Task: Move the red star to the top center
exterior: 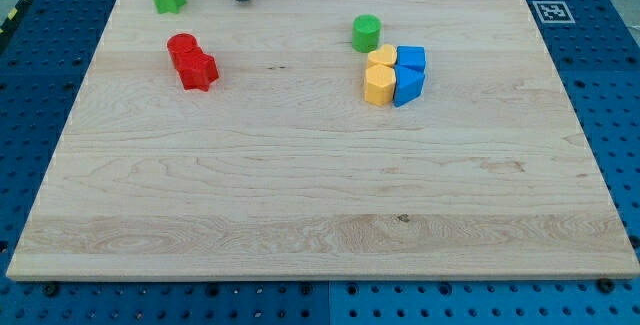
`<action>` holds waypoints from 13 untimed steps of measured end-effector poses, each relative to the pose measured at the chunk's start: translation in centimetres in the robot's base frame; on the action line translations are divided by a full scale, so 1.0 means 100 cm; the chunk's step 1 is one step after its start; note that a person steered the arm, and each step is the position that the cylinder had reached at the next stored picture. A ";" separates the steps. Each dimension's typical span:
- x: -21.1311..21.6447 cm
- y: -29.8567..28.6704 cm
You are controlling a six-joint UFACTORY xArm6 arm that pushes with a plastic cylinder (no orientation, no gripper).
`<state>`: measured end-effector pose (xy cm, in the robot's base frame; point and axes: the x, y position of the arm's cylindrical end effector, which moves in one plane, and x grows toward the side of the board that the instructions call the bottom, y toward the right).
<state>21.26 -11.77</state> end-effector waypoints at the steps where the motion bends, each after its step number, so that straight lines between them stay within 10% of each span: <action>1: 0.002 0.002; 6: 0.244 0.033; 8: 0.197 -0.084; 13: 0.170 -0.007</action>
<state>38.30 -12.46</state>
